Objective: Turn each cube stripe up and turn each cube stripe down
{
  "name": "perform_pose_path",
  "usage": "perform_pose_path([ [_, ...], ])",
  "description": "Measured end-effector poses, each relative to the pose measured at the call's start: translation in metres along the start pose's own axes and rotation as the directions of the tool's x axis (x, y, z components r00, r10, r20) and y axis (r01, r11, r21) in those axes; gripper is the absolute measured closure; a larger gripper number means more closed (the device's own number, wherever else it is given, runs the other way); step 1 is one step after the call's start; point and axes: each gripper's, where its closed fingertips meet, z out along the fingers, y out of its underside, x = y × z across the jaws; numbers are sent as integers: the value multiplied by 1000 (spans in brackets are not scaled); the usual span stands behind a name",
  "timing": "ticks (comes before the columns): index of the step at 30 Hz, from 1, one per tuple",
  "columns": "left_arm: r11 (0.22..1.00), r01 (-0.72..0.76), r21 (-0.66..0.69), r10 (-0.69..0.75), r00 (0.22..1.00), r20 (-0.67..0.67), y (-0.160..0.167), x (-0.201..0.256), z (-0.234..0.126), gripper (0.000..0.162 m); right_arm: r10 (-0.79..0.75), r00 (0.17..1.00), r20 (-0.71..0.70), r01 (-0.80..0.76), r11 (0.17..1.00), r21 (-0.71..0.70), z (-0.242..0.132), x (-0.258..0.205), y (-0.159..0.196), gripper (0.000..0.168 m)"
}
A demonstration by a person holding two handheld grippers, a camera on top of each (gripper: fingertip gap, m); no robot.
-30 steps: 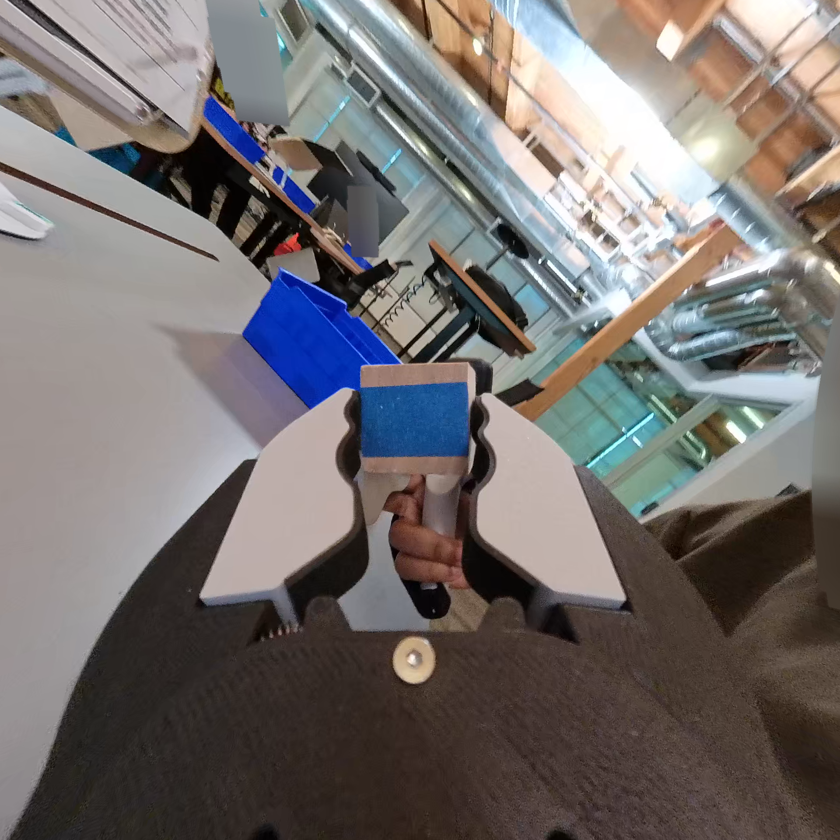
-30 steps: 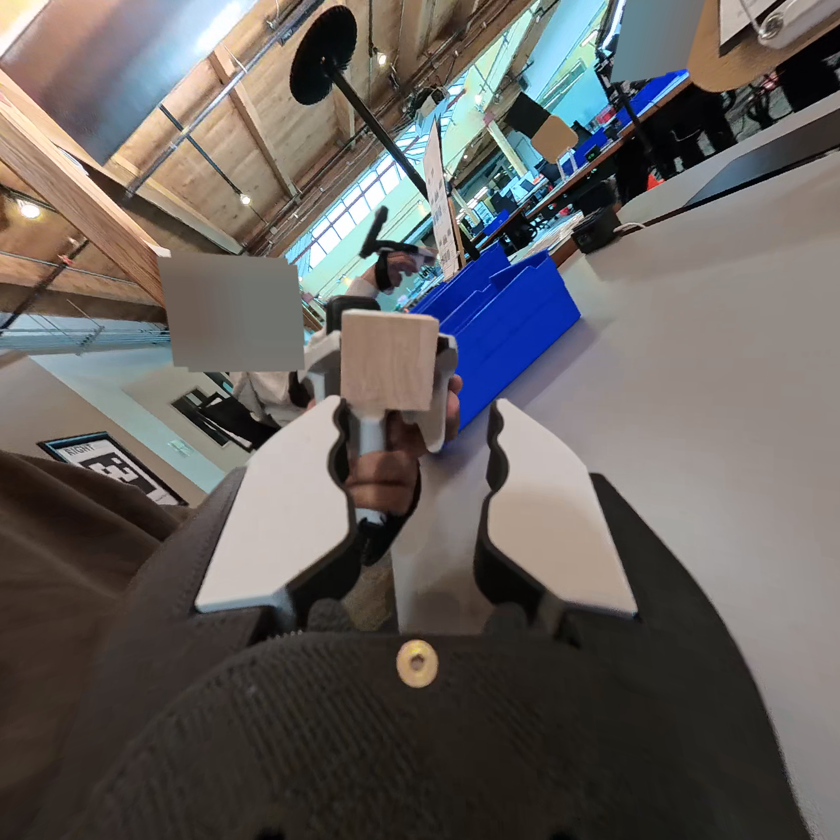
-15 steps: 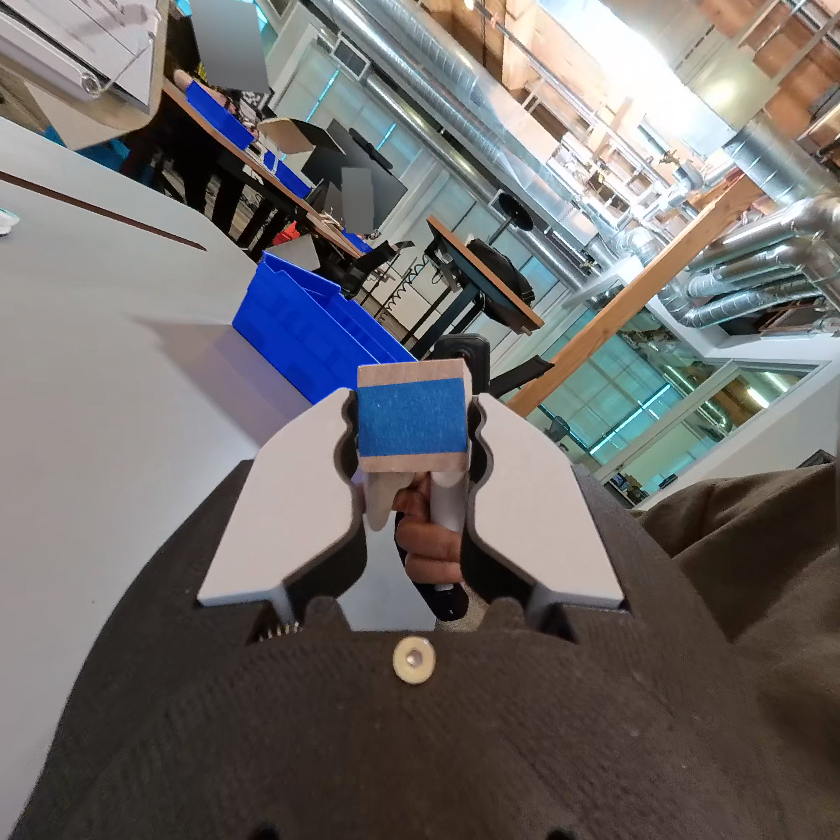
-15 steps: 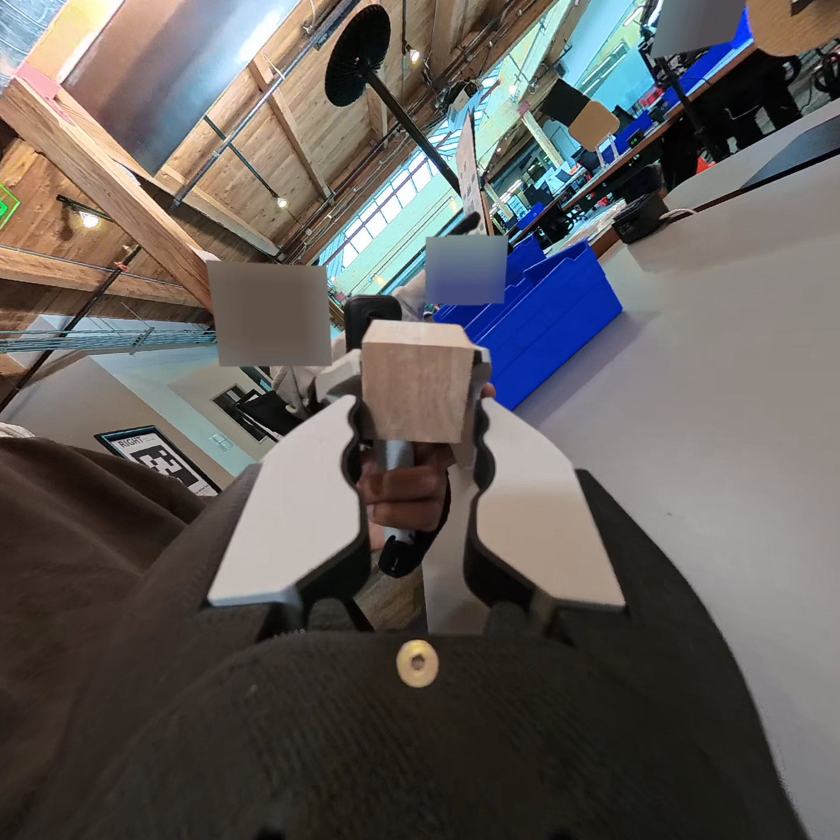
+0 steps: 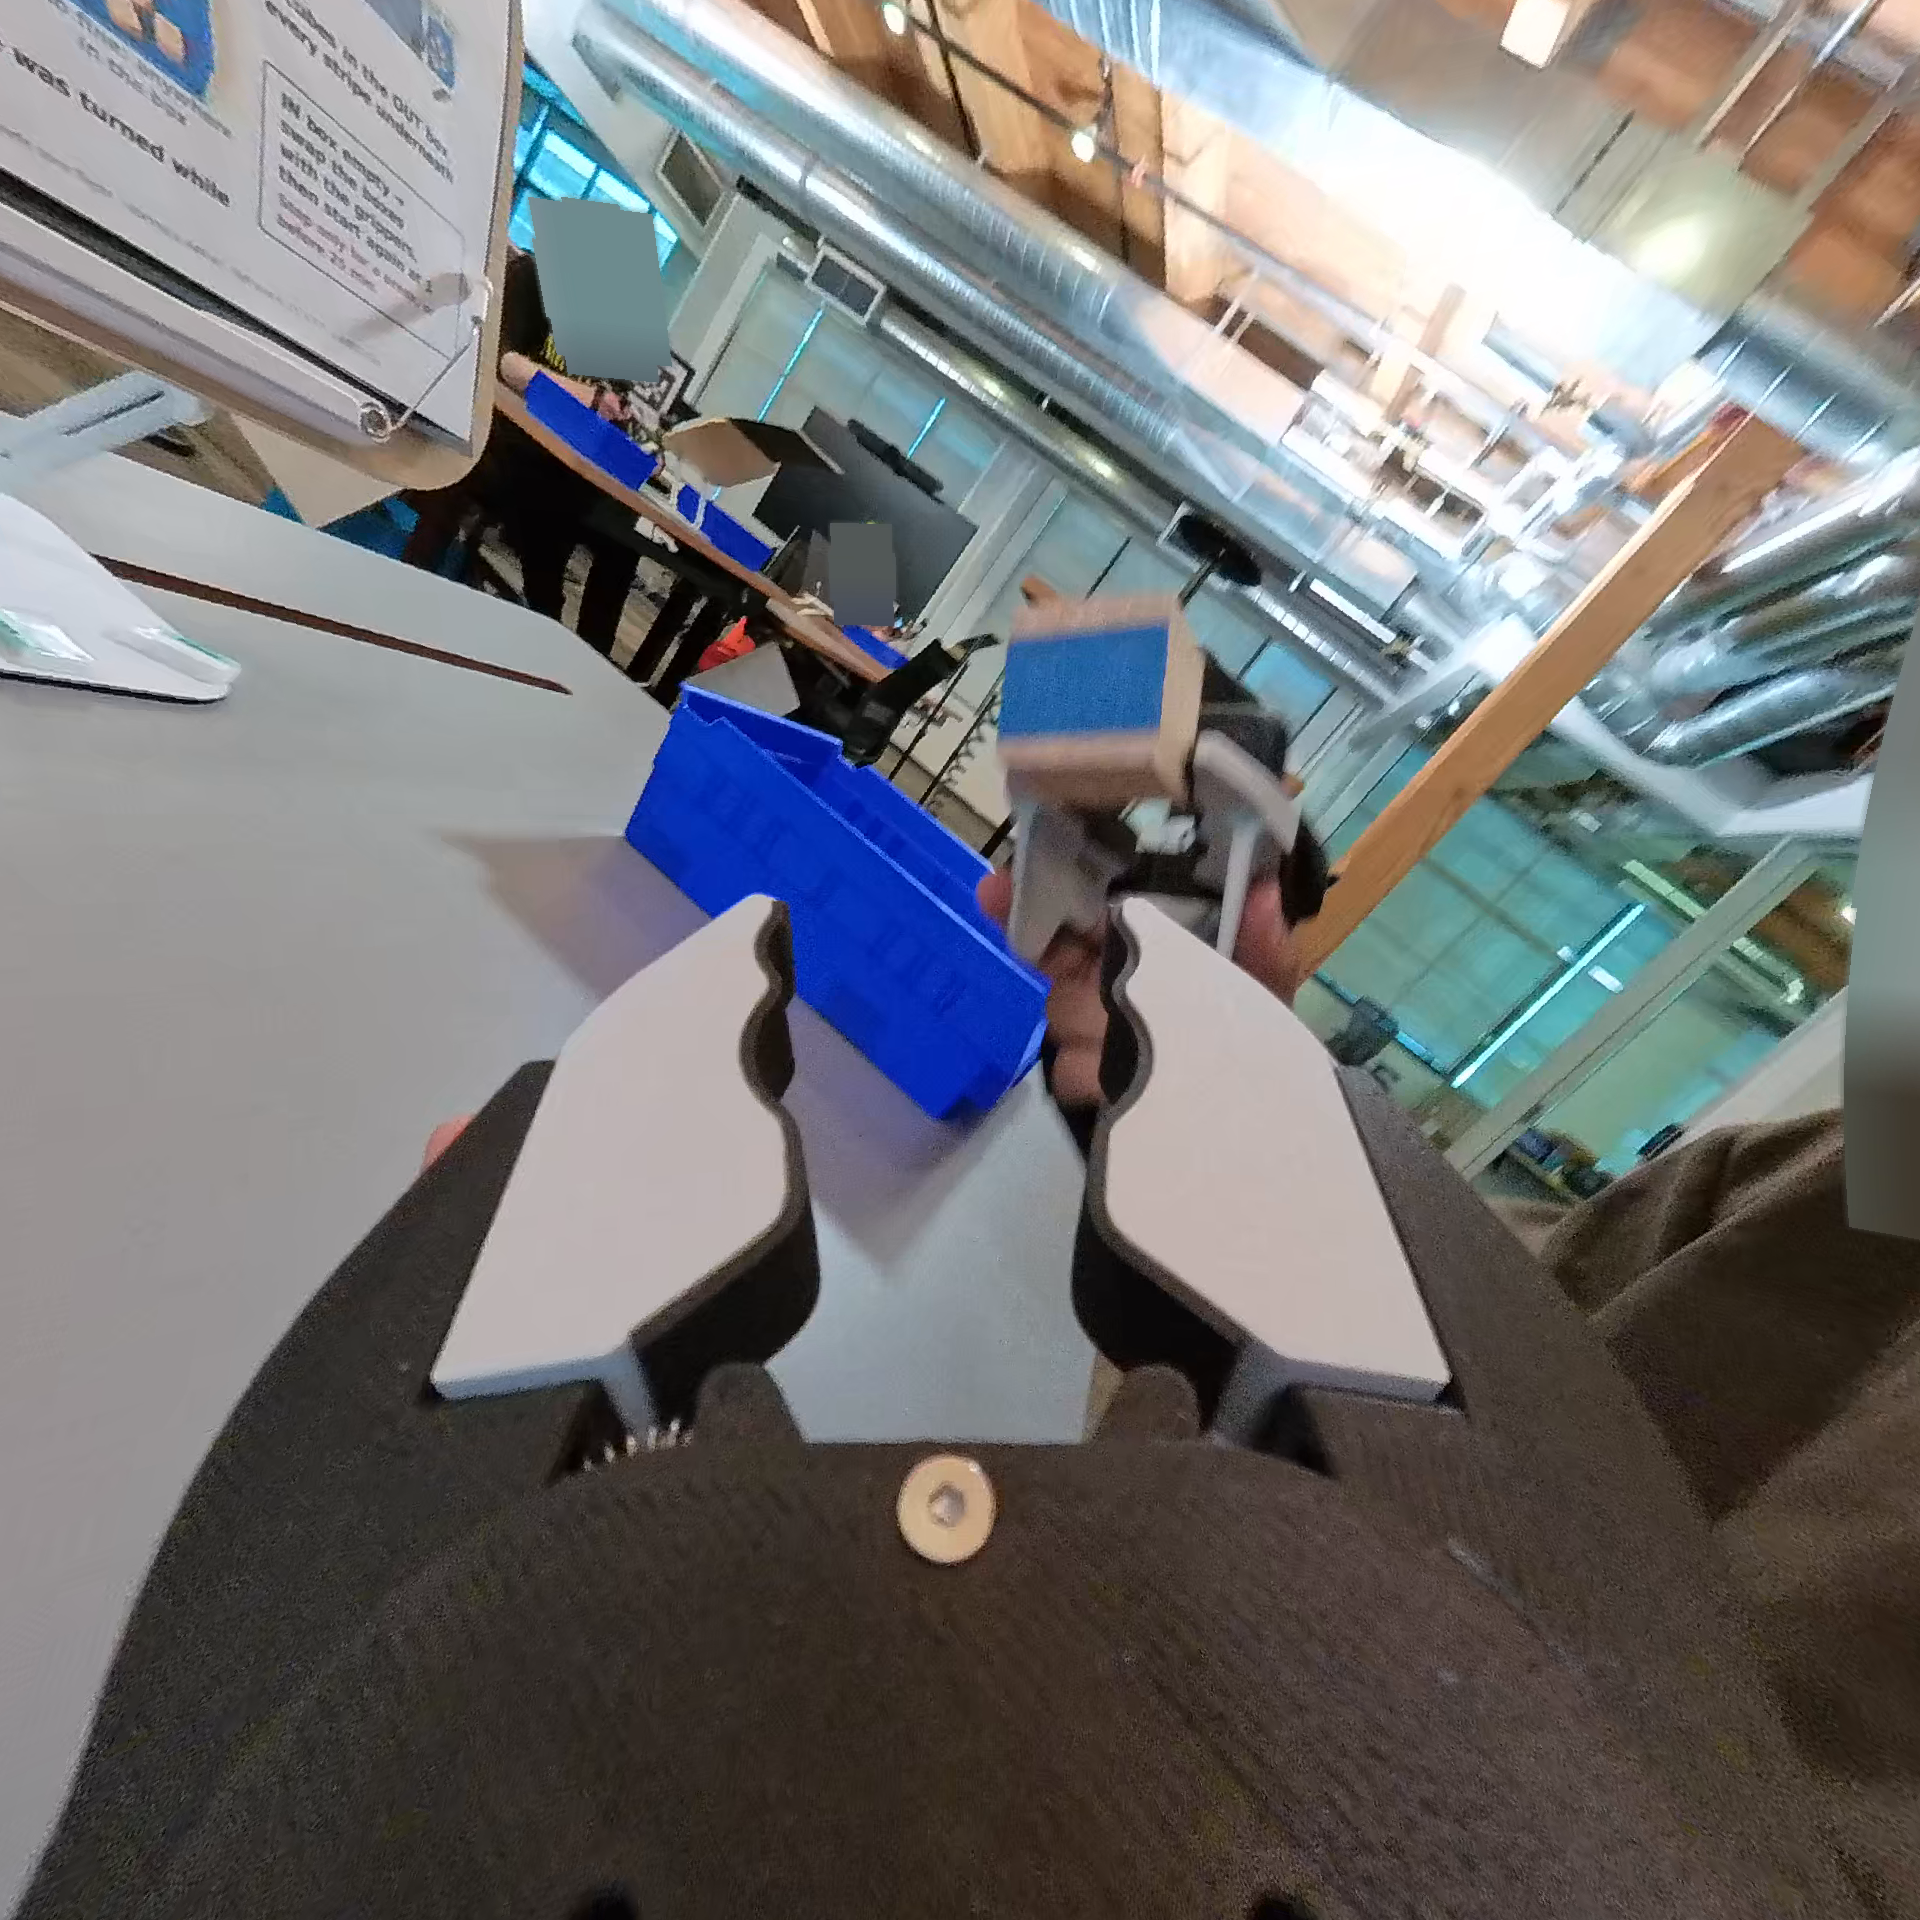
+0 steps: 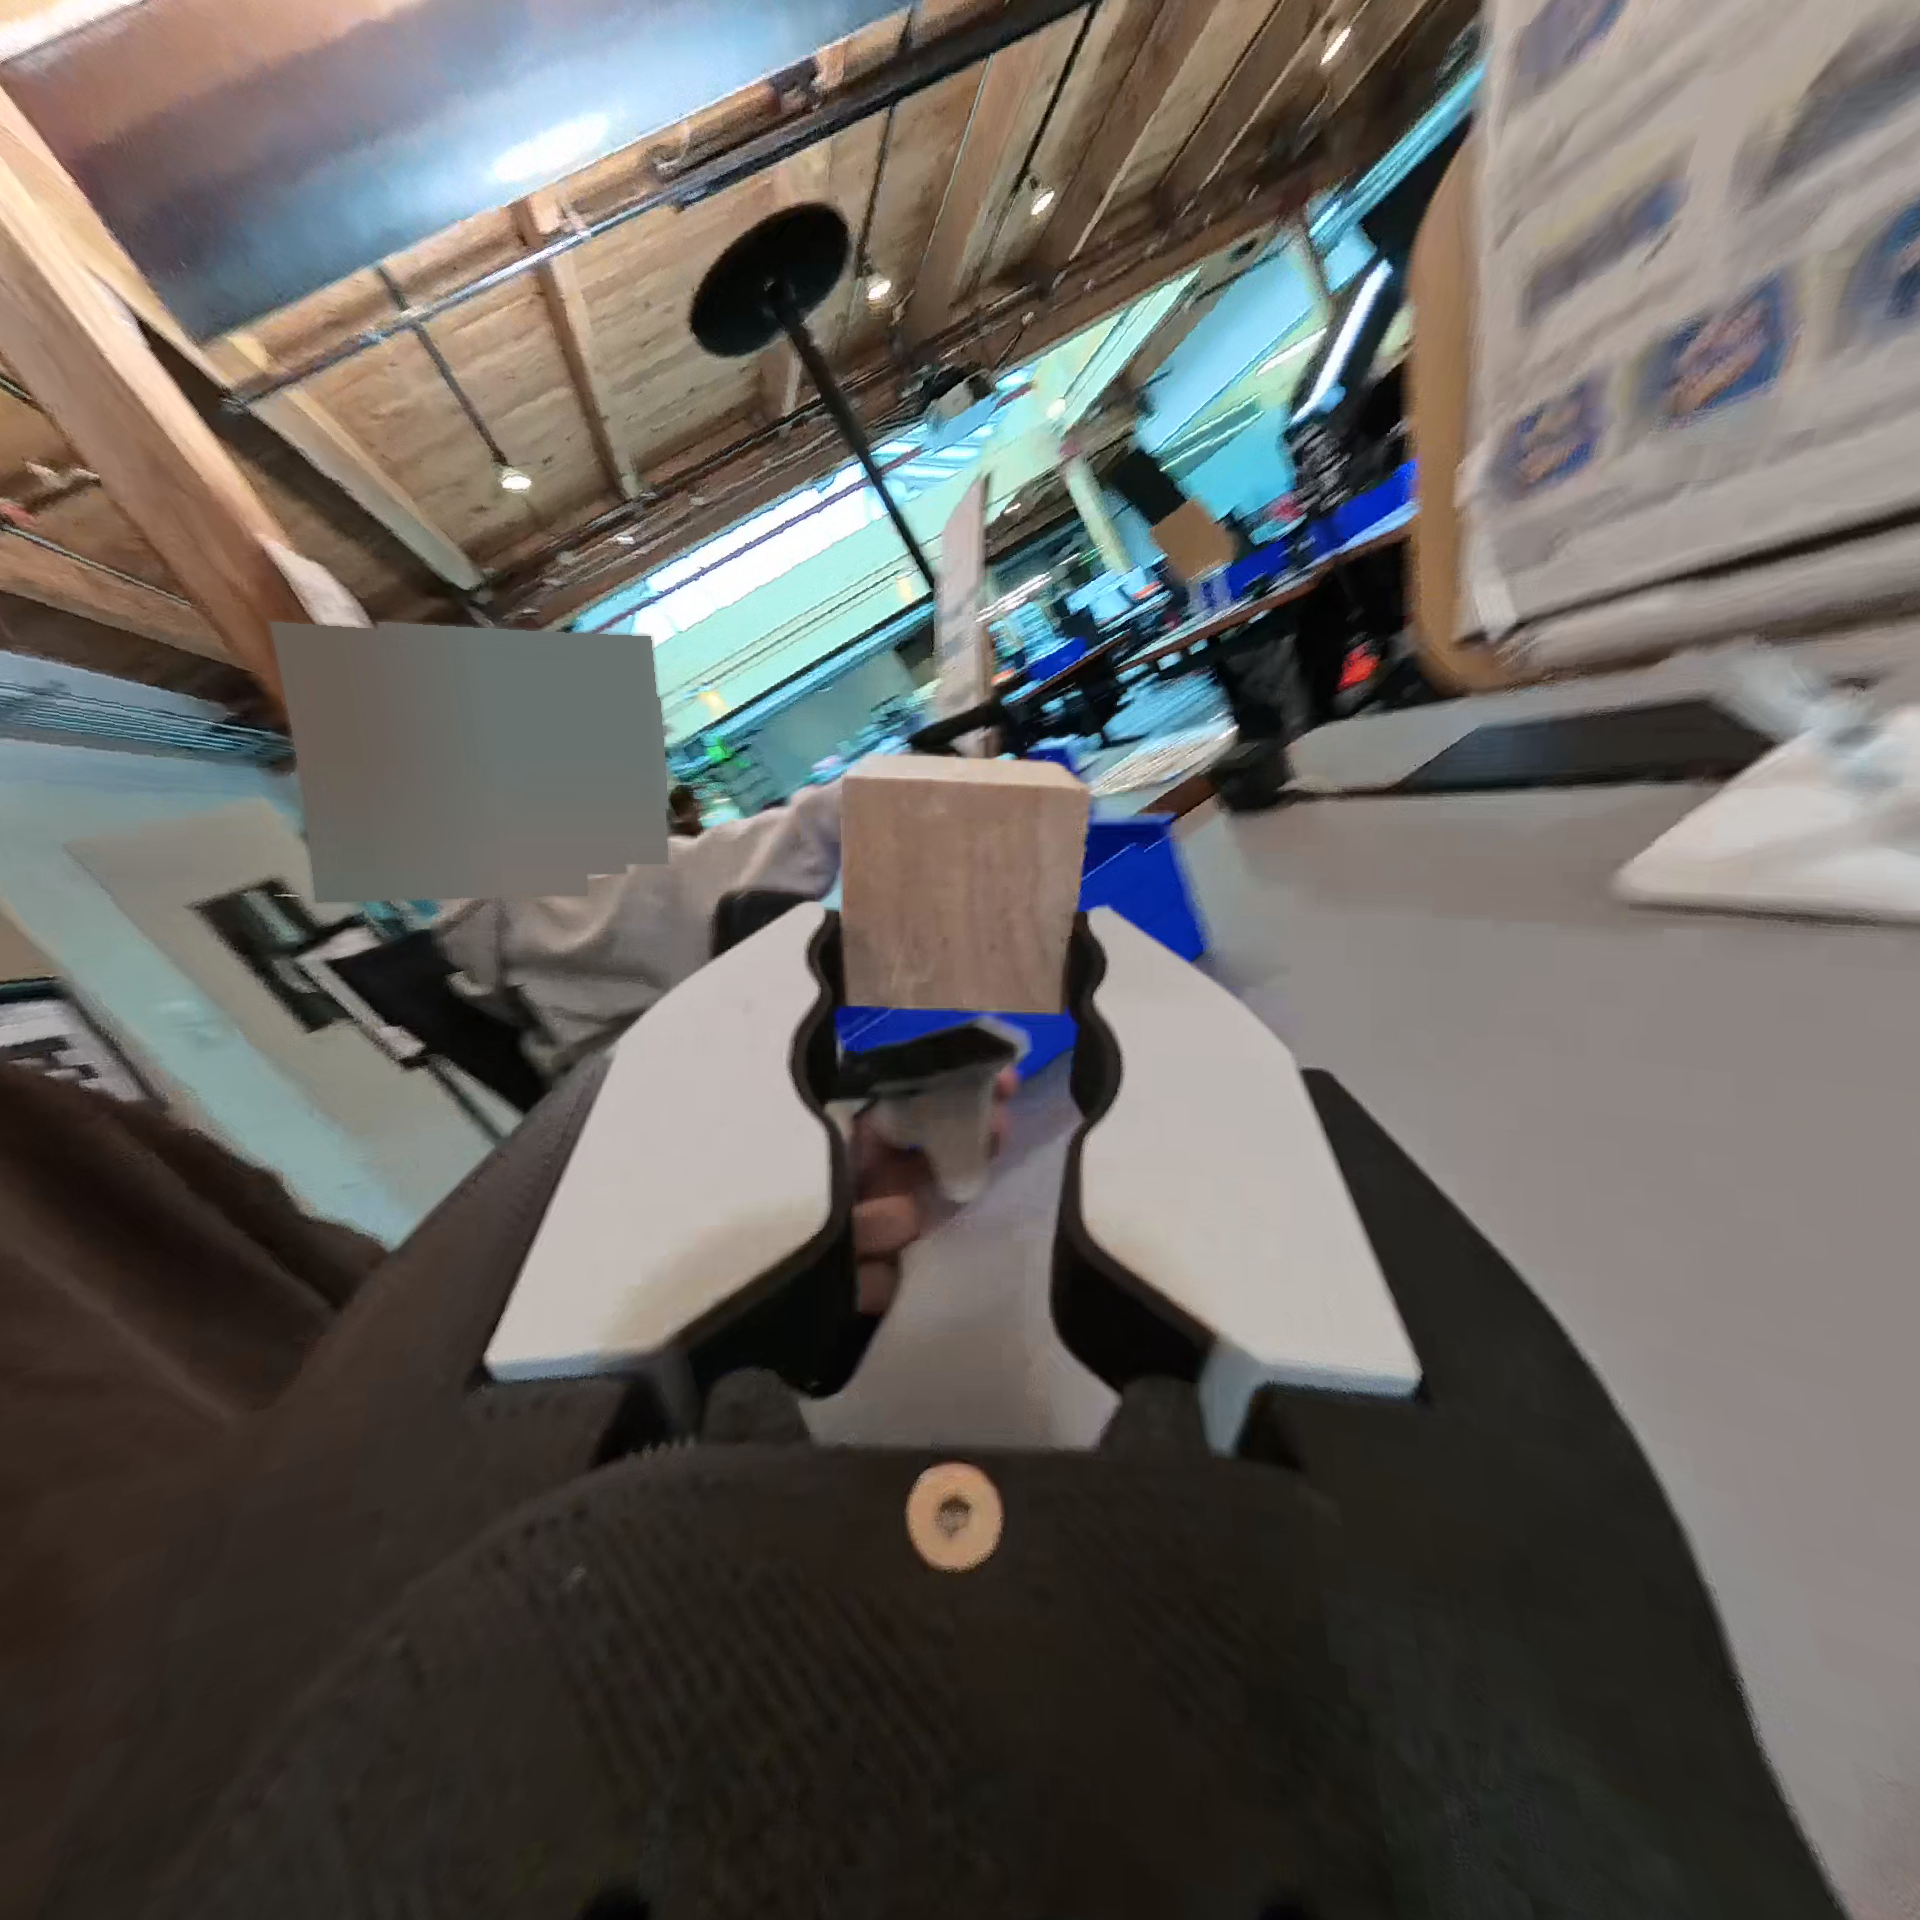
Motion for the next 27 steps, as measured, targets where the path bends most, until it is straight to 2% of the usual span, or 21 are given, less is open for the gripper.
perform_pose_path([
  [3, 998, -42, -44, 43, 999, 15, 6, -3, 0, 105, -142, 973, -182, 148, 989, 19, -31, 30, -53, 126],
  [6, 993, -72, -92, 73, 997, 13, 17, -1, 4, 105, -233, 866, -442, 250, 968, -22, -81, 85, -98, 126],
  [8, 987, -99, -130, 101, 995, 6, 26, 2, 7, 105, -269, 725, -635, 275, 957, -92, -124, 134, -119, 126],
  [10, 977, -135, -166, 137, 991, 1, 34, 4, 10, 105, -302, 517, -801, 247, 948, -198, -170, 185, -127, 126],
  [13, 960, -184, -211, 188, 982, -2, 43, 5, 13, 105, -368, 274, -889, 96, 930, -356, -220, 248, -115, 125],
  [15, 951, -208, -230, 213, 977, -3, 47, 5, 14, 105, -407, 191, -893, -58, 904, -424, -242, 280, -95, 125],
  [17, 939, -236, -250, 242, 970, -7, 52, 6, 15, 105, -423, 173, -889, -174, 876, -451, -254, 303, -76, 125],
  [20, 921, -271, -280, 278, 961, -15, 59, 7, 16, 105, -407, 197, -892, -300, 841, -450, -261, 323, -56, 125],
  [23, 912, -277, -303, 286, 958, -17, 64, 5, 17, 105, -416, 187, -890, -354, 816, -456, -264, 330, -49, 125],
  [27, 918, -258, -302, 271, 963, 1, 63, 0, 15, 107, -439, 180, -880, -343, 811, -474, -262, 335, -50, 125],
])
